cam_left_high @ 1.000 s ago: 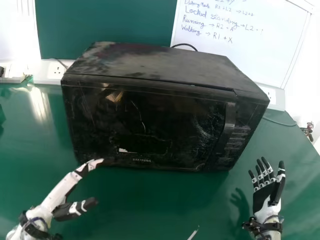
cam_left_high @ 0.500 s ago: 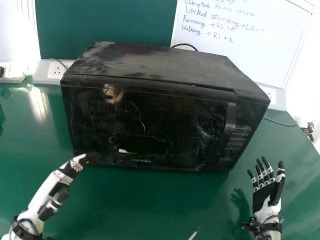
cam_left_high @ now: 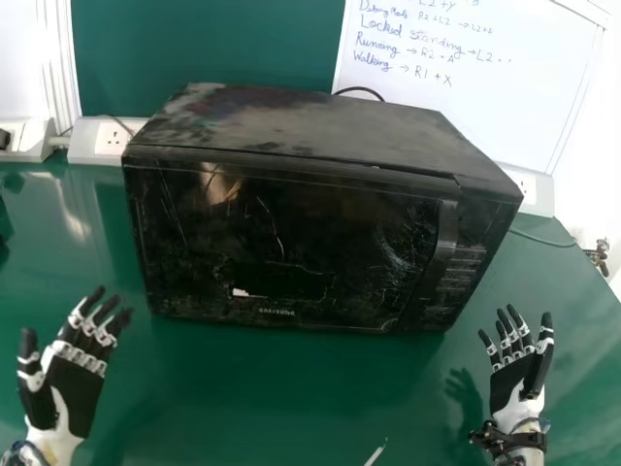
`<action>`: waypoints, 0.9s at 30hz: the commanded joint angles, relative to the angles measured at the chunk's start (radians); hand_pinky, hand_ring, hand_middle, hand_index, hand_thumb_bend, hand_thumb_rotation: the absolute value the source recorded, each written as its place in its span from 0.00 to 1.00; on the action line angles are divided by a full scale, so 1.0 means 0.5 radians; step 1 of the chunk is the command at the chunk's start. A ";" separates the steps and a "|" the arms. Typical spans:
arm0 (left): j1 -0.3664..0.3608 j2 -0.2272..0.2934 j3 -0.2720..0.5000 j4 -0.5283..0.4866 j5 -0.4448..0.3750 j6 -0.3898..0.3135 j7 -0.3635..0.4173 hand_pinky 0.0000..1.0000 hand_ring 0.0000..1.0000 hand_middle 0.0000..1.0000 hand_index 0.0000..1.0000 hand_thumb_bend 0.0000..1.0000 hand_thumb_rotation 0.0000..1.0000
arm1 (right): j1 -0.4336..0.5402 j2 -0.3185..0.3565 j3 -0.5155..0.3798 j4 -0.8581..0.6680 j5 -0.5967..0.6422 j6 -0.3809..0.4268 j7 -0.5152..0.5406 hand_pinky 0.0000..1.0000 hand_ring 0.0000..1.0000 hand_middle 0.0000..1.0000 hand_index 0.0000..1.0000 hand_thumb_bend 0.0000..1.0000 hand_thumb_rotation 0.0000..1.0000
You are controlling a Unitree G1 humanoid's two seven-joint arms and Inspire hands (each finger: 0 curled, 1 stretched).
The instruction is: Put biscuit inside oven
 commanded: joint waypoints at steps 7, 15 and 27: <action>0.124 -0.186 0.146 -0.247 -0.351 0.351 0.028 0.99 0.97 0.97 0.96 0.85 0.90 | -0.013 -0.013 -0.035 -0.010 0.016 -0.017 -0.006 0.85 0.87 0.85 0.81 0.78 0.59; 0.130 -0.359 0.303 -0.313 -0.425 0.505 0.105 1.00 1.00 1.00 0.97 0.90 0.88 | -0.027 -0.019 -0.062 -0.015 0.051 0.015 -0.012 0.86 0.88 0.85 0.81 0.80 0.57; 0.111 -0.495 0.417 -0.322 -0.356 0.565 0.172 1.00 1.00 1.00 0.97 0.94 0.93 | -0.021 -0.026 -0.062 0.001 0.066 0.004 0.018 0.86 0.90 0.87 0.83 0.76 0.59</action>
